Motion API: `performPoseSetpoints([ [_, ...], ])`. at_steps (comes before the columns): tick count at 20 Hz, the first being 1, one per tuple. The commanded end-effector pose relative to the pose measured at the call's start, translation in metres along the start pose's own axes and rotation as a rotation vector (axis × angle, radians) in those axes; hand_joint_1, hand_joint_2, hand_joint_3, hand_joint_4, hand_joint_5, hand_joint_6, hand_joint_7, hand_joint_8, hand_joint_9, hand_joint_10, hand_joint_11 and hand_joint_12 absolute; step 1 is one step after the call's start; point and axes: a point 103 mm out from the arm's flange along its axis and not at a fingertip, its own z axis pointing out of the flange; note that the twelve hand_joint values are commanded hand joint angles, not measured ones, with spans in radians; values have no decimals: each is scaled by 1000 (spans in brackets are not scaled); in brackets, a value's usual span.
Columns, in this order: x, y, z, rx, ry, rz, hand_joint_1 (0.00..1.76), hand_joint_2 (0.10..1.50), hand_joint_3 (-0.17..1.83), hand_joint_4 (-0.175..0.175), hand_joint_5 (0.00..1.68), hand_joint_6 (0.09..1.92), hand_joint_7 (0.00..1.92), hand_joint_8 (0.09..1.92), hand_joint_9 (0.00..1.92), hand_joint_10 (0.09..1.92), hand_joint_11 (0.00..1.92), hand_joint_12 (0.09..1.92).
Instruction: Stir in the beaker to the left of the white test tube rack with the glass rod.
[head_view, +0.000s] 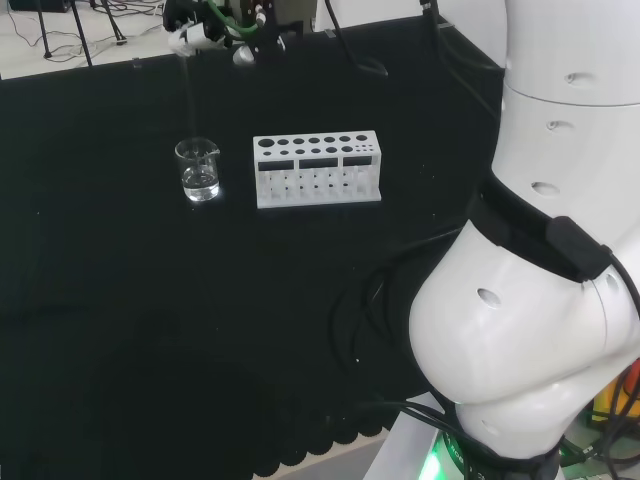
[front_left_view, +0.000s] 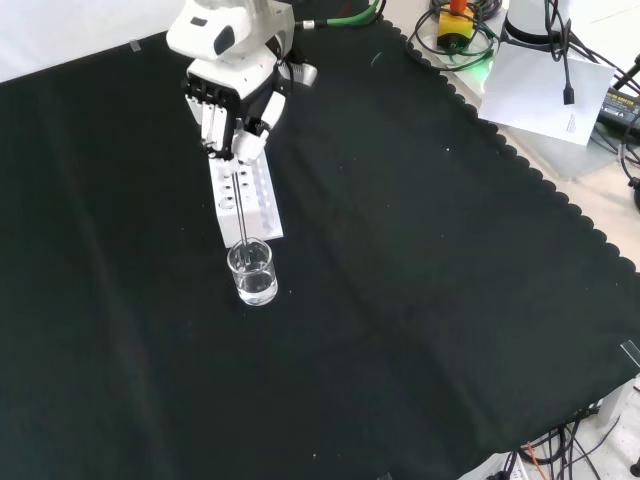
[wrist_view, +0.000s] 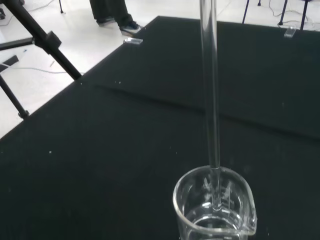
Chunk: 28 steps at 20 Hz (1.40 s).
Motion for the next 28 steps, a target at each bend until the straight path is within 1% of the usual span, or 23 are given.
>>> performPoseSetpoints([
  [1,0,2,14,14,-7,-3,1306,1131,-175,-175,1176,433,1133,1095,1632,945,1666,743],
  [7,4,3,29,29,2,-12,1307,1131,-175,-175,1177,431,1133,1095,1633,946,1667,744],
  [11,11,7,34,33,11,-31,1306,1131,-175,-175,1177,431,1134,1095,1633,947,1667,745],
  [15,12,10,41,35,17,-33,1306,1131,-175,-175,1177,431,1134,1094,1633,948,1667,746],
  [18,10,12,45,33,35,-27,1306,1131,-175,-175,1177,431,1134,1094,1633,948,1667,746],
  [22,2,15,47,32,19,-24,1306,1131,-175,-175,1177,430,1134,1094,1633,948,1668,746],
  [24,-9,15,46,27,24,-10,1306,1131,-175,-175,1177,430,1134,1094,1633,948,1668,747],
  [28,-21,10,45,27,16,7,1307,1130,-175,-175,1178,429,1134,1094,1634,949,1669,748],
])
